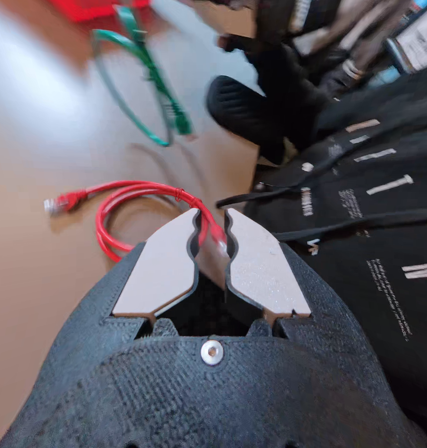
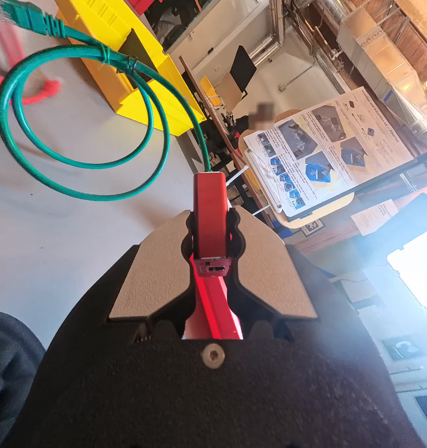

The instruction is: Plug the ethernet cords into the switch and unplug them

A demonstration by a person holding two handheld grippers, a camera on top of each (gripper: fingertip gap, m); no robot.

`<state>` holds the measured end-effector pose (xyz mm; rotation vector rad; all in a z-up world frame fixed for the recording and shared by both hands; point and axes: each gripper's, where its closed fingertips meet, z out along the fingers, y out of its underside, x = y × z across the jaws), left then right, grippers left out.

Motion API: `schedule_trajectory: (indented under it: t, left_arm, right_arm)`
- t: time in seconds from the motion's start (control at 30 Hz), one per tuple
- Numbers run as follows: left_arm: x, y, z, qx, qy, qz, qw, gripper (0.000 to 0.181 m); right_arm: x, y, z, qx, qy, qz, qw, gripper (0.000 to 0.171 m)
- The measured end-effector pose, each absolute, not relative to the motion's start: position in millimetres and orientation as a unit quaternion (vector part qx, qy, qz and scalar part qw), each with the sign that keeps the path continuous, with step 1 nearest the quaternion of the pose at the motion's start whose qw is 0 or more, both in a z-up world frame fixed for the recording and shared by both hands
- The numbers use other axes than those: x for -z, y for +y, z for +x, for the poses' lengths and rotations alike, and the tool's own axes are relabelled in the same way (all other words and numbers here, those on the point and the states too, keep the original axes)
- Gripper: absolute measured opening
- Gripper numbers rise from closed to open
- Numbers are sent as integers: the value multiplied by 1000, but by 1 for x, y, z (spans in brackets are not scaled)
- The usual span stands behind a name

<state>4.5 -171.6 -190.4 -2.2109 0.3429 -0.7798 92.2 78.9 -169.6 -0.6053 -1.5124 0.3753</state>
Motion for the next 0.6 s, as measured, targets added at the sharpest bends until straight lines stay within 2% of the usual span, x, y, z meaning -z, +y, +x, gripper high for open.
schedule_trajectory:
  t: [0.07, 0.23, 0.4, 0.53, 0.6]
  left_arm:
    - [196, -172, 27, 281, 202, -861, 372, 21]
    - [220, -162, 28, 154, 385, -846, 334, 18]
    - [252, -128, 24, 65, 500, -821, 268, 28]
    - [283, -111, 24, 58, 558, -801, 209, 41]
    - [294, -103, 25, 73, 555, -805, 195, 35]
  right_arm:
    - [168, 79, 92, -168, -668, -269, 673, 26]
    - [164, 78, 94, -164, -669, -264, 675, 26]
    - [160, 85, 98, -159, -660, -275, 681, 26]
    - [158, 91, 103, -154, -655, -282, 684, 26]
    - [158, 94, 106, -151, -654, -286, 684, 26]
